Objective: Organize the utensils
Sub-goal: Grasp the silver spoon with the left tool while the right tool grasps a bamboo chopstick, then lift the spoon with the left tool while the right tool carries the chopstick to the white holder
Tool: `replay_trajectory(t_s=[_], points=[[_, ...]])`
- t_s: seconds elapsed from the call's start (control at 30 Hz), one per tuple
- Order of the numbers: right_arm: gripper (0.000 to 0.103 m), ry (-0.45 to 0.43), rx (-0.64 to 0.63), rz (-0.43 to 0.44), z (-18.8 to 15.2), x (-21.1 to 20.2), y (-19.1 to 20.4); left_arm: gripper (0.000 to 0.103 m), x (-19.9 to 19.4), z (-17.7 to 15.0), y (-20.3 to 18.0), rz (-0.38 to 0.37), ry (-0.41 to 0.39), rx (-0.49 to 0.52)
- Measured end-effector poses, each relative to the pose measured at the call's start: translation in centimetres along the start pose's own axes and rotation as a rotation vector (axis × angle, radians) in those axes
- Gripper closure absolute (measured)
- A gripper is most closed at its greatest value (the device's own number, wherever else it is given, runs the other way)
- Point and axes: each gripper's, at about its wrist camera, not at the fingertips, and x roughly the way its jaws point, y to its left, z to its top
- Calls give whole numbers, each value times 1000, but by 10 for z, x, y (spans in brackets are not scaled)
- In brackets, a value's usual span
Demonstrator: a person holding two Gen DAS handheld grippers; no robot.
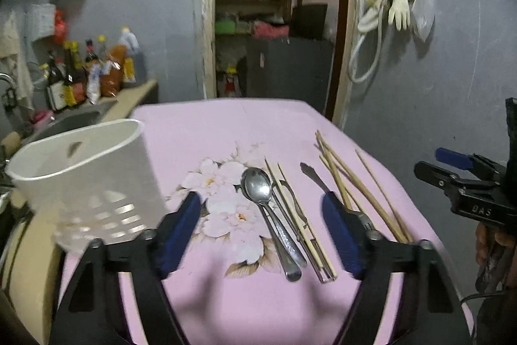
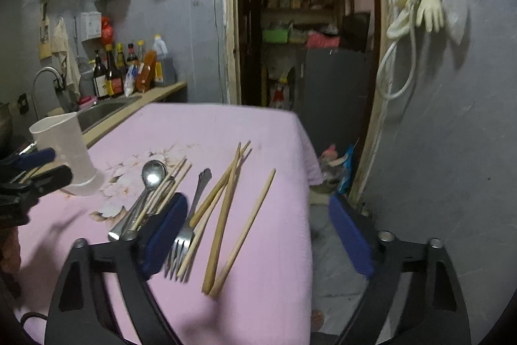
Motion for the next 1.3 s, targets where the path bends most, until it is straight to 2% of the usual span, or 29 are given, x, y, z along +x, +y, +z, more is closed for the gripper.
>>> replay_trajectory(t_s=[0.07,0.13,0.2,0.33,0.43,0.73,0.97,1.13,1.3], points=[[39,53,9,16,3,16,-4,52,15,4,3,-7,28,0],[53,98,20,29,6,31,-8,67,32,7,6,-6,62,-2],[61,143,46,42,7,45,-13,74,51,9,9,8,115,-8],[73,214,89,62,9,69,-19,80,77,13,16,22,160,-16],[78,240,109,73,11,79,-24,89,98,14,20,65,212,-28],[91,270,134,85,14,96,-28,95,125,17,36,79,287,-79],[91,315,155,111,19,111,-28,97,138,21,42,40,333,-84],[98,322,203,122,19,112,-35,103,132,24,40,36,308,-97],[101,302,261,138,17,102,-40,103,109,27,32,63,226,-74]])
